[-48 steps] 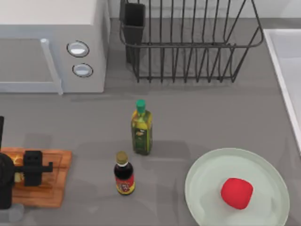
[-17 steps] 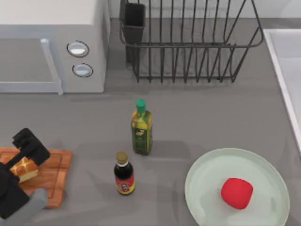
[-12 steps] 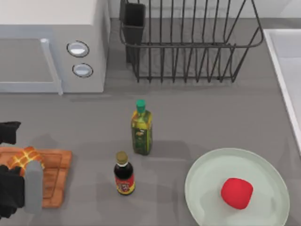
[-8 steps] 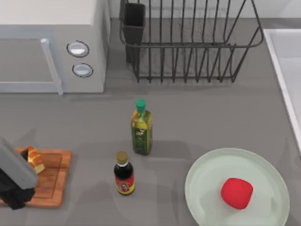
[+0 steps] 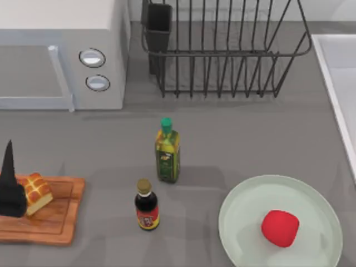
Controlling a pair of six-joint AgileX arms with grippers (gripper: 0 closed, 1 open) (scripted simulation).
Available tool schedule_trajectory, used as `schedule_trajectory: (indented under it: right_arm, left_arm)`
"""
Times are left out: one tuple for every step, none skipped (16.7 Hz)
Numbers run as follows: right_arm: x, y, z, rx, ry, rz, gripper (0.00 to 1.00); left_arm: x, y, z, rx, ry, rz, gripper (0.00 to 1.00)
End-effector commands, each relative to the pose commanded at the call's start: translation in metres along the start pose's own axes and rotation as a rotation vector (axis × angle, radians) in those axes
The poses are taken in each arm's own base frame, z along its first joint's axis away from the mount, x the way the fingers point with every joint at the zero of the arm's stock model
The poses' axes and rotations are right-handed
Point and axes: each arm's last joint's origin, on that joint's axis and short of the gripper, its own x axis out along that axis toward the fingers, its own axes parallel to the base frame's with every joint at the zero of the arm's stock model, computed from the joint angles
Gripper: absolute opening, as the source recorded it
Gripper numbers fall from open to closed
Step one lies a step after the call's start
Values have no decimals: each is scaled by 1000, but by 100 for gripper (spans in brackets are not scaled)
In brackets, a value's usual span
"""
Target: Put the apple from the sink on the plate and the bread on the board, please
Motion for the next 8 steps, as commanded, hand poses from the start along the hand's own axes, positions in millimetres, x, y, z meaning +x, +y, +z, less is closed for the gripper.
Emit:
schedule_trajectory:
  right_arm:
    - [0, 0, 0, 0, 0, 0, 100]
    - [0, 0, 0, 0, 0, 0, 100]
    - [0, 0, 0, 0, 0, 0, 100]
    - [0, 0, 0, 0, 0, 0, 100]
    - [0, 0, 0, 0, 0, 0, 100]
    - [0, 0, 0, 0, 0, 0, 100]
    - [0, 0, 0, 0, 0, 0, 100]
    - [0, 0, 0, 0, 0, 0, 100]
  left_arm:
    - [-1, 1, -1, -62, -3, 13, 100]
    - [-2, 2, -2, -112, -2, 24, 100]
    - [-2, 2, -4, -152, 2, 33, 100]
    - [-3, 2, -5, -182, 7, 41, 100]
    - [-3, 3, -7, -202, 11, 47, 100]
    - [-3, 3, -7, -212, 14, 50, 100]
    - [-3, 3, -7, -212, 14, 50, 100]
    - [-3, 3, -7, -212, 14, 50, 100]
